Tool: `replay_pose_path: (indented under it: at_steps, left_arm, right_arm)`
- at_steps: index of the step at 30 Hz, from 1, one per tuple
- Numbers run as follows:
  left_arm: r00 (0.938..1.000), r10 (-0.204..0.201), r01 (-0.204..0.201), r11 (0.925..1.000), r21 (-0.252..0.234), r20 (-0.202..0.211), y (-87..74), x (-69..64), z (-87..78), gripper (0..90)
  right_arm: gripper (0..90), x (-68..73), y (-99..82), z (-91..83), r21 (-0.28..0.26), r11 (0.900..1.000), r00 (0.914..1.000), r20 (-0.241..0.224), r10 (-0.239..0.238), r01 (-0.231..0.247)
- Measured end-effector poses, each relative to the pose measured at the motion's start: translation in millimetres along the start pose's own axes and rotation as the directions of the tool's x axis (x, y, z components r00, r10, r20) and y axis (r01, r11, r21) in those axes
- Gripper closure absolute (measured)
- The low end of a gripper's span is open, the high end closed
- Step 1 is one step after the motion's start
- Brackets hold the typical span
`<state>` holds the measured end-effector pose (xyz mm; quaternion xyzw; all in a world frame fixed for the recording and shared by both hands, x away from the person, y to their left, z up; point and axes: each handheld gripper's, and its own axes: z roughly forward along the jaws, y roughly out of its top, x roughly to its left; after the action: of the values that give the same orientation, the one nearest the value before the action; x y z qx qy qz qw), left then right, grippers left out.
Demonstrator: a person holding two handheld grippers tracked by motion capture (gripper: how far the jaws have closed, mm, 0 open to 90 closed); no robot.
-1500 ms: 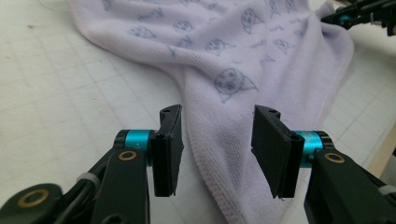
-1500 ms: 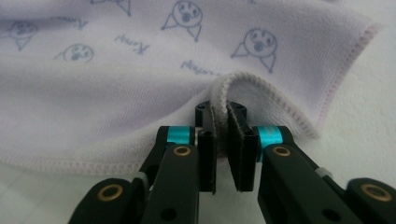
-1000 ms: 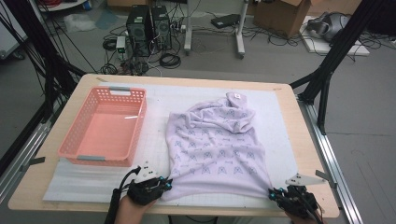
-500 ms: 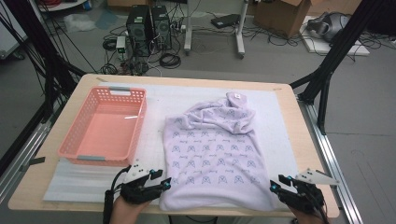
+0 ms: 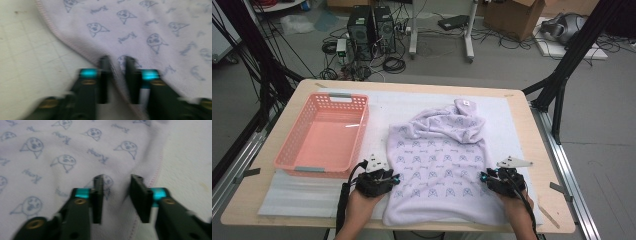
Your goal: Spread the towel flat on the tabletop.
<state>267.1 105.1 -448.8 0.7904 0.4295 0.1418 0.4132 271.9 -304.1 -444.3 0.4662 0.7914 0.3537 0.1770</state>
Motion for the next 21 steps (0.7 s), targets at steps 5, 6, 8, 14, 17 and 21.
replay_pose_path:
  at_steps: [5,6,8,14,17,21]
  left_arm:
    - [0.9968,-0.044,0.043,0.999,-0.015,-0.066,12.9,12.5,4.6,86.5]
    - [0.9956,-0.051,0.049,0.9985,-0.022,-0.078,16.1,15.1,6.8,86.5]
    - [0.9926,-0.052,0.05,0.9985,-0.023,-0.11,22.4,19.0,12.8,86.5]
    - [0.9839,-0.076,0.07,0.9967,-0.042,-0.162,27.5,24.8,24.8,77.2]
    - [0.9899,-0.07,0.064,0.9966,-0.052,-0.123,21.7,22.8,16.7,58.1]
    - [0.9945,-0.078,0.073,0.9952,-0.065,-0.07,7.5,17.4,1.2,51.8]
  right_arm:
    - [85.8,-8.6,4.7,6.1,-0.021,0.999,0.9992,0.0,0.039,-0.039]
    - [85.8,-9.6,5.3,7.1,-0.03,0.9983,0.9984,0.025,0.051,-0.05]
    - [85.6,-8.8,7.6,10.0,-0.057,0.9968,0.9953,0.076,0.06,-0.056]
    - [80.8,-0.3,15.2,23.2,-0.068,0.9974,0.9836,0.176,0.037,-0.026]
    - [69.3,-1.1,12.9,15.2,-0.103,0.994,0.9866,0.155,0.053,-0.037]
    - [61.9,-4.4,4.2,-8.6,-0.154,0.9868,0.9934,0.094,0.065,-0.05]
